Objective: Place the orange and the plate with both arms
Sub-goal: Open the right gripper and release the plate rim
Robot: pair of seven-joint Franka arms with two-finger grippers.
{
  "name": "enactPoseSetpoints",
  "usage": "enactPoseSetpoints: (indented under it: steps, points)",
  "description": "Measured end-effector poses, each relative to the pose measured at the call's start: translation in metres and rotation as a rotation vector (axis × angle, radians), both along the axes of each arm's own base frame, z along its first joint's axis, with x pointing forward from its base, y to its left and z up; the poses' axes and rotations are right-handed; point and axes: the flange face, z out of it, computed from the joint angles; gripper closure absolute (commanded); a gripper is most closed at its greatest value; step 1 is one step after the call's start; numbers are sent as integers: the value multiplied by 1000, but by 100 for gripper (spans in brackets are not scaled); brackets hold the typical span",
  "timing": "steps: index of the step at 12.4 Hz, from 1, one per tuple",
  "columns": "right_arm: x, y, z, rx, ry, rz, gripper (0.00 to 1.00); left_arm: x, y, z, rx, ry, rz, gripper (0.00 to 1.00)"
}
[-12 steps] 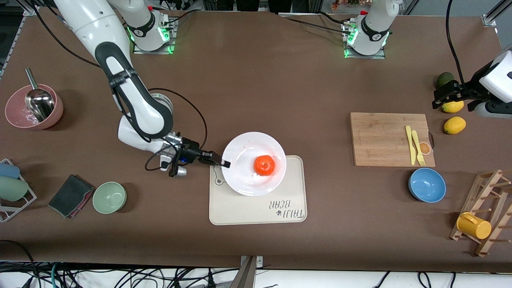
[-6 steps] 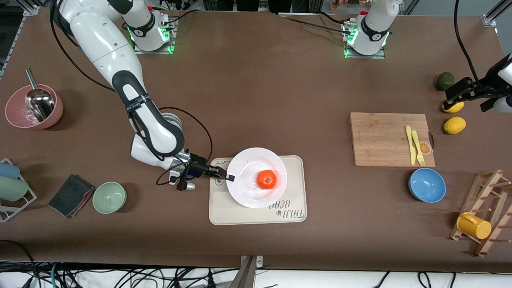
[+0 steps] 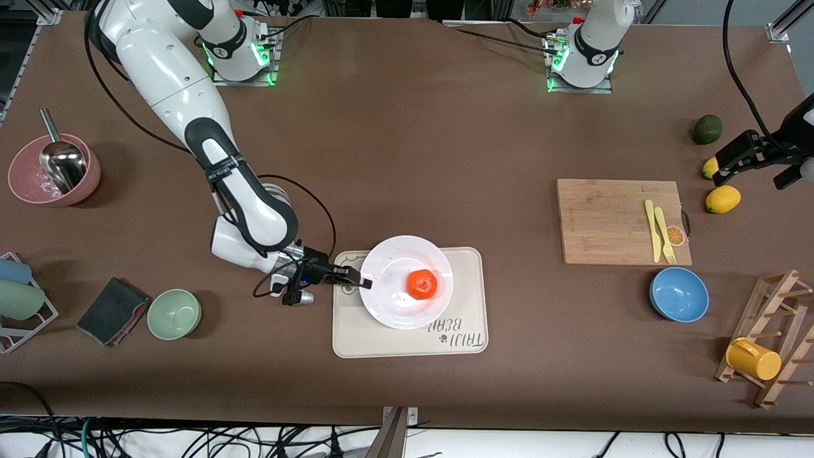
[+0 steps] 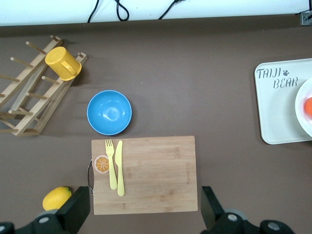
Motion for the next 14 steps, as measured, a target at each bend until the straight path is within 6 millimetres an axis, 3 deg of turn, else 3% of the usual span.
enactPoseSetpoints:
  steps: [3,5,7,9,14]
  points:
    - [2,-4,-1,-14,-20,9,88,0,0,0,0,-3,0,0]
    - [3,-10,-6,-26,-30,13,88,1,0,0,0,-5,0,0]
    - [2,-11,-9,-32,-45,25,74,1,0,0,0,-6,0,0]
    - [3,-15,-13,-40,-53,30,0,1,0,0,0,-6,0,0]
    - [11,-36,-15,-99,-123,75,0,2,0,-2,0,-3,0,0]
